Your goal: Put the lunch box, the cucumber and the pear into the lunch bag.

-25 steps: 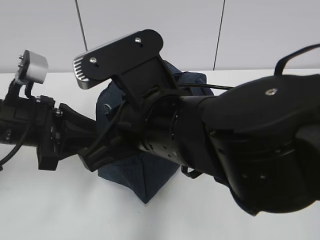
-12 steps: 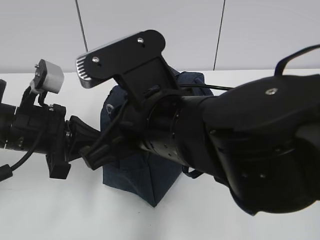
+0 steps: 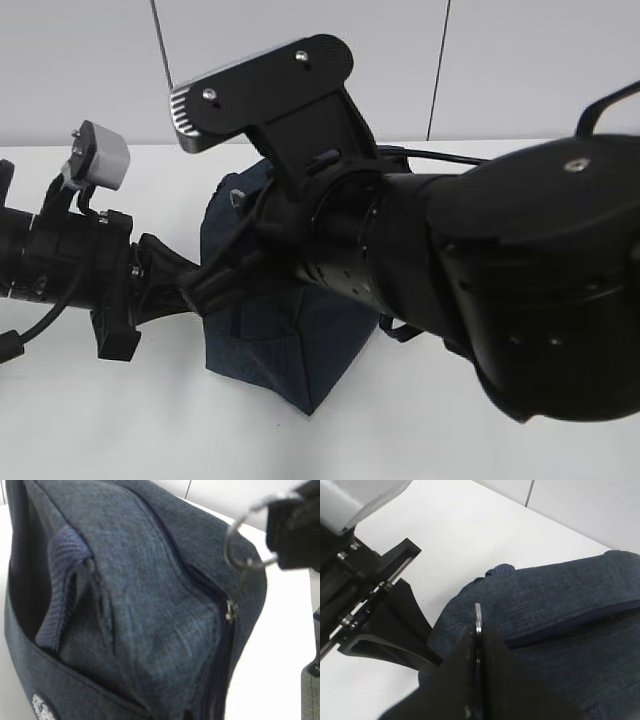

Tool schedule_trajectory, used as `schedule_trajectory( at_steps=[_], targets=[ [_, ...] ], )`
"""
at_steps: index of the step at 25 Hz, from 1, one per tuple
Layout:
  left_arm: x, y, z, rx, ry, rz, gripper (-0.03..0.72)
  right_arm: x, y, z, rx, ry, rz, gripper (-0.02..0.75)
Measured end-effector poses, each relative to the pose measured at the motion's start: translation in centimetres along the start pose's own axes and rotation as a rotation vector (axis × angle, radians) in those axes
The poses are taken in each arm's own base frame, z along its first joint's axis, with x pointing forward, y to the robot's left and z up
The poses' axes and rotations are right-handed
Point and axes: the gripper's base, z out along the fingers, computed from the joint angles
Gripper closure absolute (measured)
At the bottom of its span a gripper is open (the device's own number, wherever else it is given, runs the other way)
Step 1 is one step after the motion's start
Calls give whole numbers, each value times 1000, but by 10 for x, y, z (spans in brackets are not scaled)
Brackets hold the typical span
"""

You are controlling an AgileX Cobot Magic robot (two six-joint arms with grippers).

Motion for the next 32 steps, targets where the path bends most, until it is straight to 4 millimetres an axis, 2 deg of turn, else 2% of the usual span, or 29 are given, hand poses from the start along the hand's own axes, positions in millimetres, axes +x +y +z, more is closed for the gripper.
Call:
schedule_trajectory(
  at_steps=[4,14,32],
  targets=[
    [0,0,0,2,8,2,697,-3,-9,0,23,-4,19,732],
    [8,-1,1,-20,34,-34,697,-16,-15,0,36,-28,34,732],
    [13,-3,1,-19,56,-35,700,-19,-119,17,107,-51,254,732]
  ],
)
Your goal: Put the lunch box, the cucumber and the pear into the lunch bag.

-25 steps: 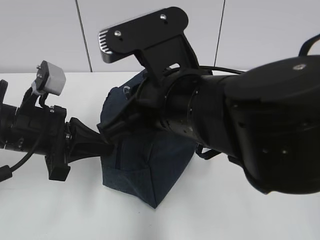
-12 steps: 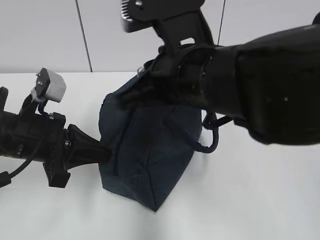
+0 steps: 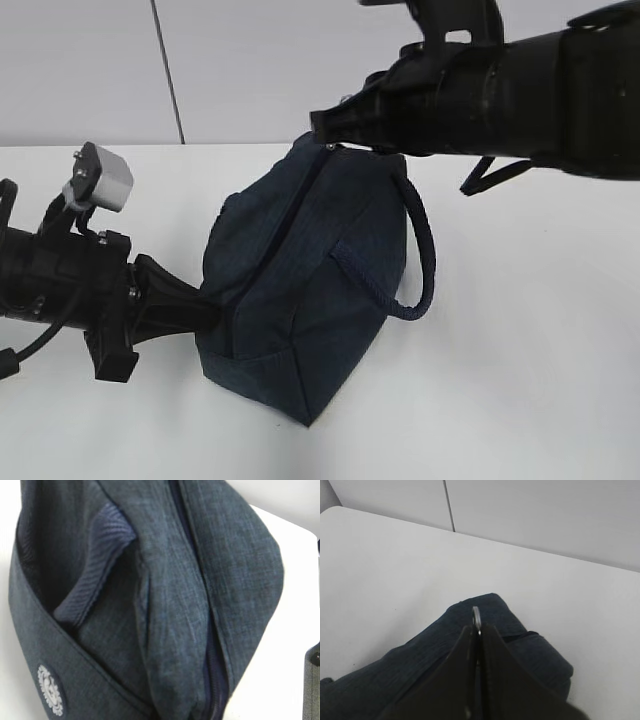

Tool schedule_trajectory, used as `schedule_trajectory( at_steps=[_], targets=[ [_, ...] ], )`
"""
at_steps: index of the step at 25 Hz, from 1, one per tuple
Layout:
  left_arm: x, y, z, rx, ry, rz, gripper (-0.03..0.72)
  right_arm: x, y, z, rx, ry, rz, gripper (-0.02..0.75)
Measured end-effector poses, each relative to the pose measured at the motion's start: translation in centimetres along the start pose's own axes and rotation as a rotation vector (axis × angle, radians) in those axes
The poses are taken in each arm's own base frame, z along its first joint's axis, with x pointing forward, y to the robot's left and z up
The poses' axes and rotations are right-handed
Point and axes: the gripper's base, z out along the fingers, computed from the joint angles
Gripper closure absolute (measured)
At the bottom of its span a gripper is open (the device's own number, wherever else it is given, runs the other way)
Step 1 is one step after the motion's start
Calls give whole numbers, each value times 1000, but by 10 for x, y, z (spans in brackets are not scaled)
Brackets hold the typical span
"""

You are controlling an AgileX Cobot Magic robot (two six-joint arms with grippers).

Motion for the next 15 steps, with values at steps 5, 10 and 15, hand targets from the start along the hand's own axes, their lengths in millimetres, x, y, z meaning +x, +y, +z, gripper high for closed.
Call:
schedule_trajectory(
  at_steps=[5,10,15],
  targets=[
    [1,0,0,-1,8,3,700,6,-27,18,-8,26,43,732],
    [1,0,0,0,12,5,701,23,-62,44,-9,81,108,732],
    [2,1,0,-11,18,6,701,30,-94,64,-42,92,227,732]
  ],
)
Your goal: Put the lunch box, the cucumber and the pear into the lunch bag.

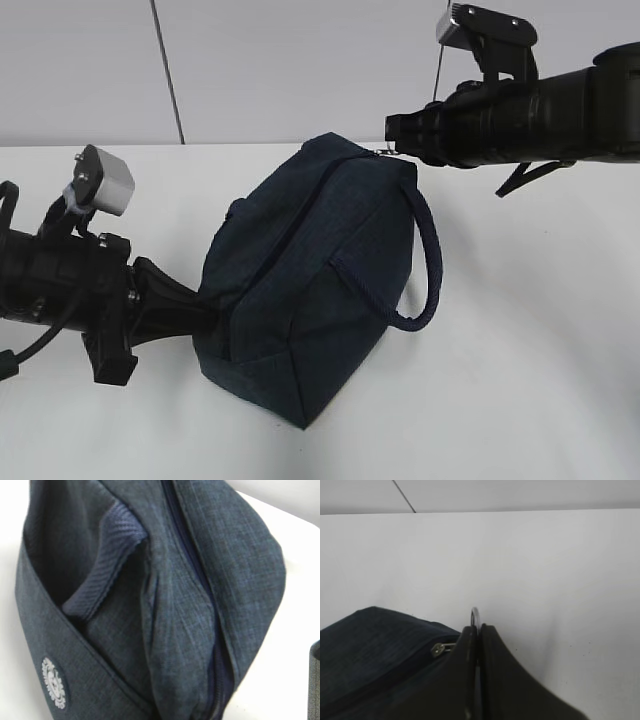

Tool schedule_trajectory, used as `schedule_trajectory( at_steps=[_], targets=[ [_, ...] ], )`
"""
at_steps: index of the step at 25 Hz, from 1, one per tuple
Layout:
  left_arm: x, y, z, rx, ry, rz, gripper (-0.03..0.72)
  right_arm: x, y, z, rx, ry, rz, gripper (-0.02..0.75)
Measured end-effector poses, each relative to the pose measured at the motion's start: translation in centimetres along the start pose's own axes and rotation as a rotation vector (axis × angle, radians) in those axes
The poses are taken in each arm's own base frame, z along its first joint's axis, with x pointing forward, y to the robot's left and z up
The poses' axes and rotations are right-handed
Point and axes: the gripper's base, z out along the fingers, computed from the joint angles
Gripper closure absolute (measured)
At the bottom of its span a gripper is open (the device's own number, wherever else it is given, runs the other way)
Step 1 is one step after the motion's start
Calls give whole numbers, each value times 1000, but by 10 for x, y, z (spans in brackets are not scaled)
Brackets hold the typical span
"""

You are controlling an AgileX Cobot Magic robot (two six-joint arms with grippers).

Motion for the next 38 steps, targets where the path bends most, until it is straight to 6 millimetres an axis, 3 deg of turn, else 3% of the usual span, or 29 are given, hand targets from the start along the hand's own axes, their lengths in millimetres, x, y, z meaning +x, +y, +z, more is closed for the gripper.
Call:
schedule_trajectory(
  at_steps=[6,12,20,32,35,38],
  targets=[
    [1,1,0,-15,7,0,701,5,-24,24,-8,28,53,732],
    [1,2,0,-23,10,0,701,-1,-30,35,-16,14,57,732],
    [1,3,0,-34,16,0,701,29,-42,62,-28,105,126,732],
    [2,5,0,-53,20,-14,701,40,-45,66,-68,180,132,731],
    [3,5,0,-57,22,-34,682,39,-48,64,-124,186,141,643],
    [4,5,0,-64,31,-51,573,36,-57,58,-175,183,160,417]
  ],
)
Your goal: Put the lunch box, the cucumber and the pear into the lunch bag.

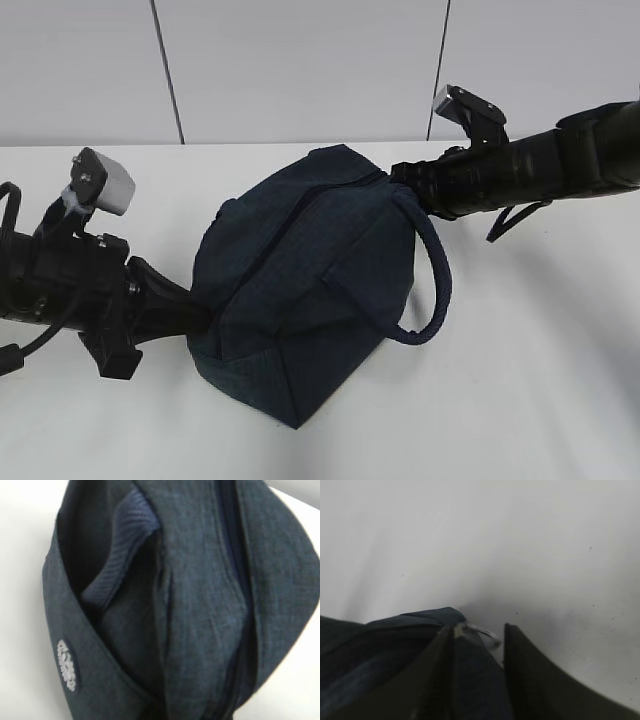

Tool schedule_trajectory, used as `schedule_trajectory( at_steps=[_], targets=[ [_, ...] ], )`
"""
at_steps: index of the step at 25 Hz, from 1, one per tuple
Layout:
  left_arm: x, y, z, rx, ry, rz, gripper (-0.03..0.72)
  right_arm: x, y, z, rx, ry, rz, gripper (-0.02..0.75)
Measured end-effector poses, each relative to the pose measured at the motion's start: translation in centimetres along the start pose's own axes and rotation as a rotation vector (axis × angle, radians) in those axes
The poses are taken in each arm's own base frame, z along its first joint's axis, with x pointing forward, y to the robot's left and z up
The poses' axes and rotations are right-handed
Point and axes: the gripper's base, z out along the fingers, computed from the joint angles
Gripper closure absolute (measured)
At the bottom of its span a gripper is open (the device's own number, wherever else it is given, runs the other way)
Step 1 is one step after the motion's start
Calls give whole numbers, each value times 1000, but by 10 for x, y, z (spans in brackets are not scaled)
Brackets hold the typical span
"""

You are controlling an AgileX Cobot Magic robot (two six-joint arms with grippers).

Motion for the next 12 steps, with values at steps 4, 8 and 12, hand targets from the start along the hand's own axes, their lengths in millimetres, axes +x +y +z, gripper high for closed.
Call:
schedule_trajectory(
  at_steps=[4,8,12],
  targets=[
    [4,1,-1,-19,45,-17,372,-15,-7,-22,-1,-50,-5,226],
    [-1,-5,-12,-35,61,-14,314,-42,1,-61,13,-150,-52,198],
    [-9,-14,-34,-125,87,-21,309,-56,22,-91,-5,-181,-160,200]
  ],
)
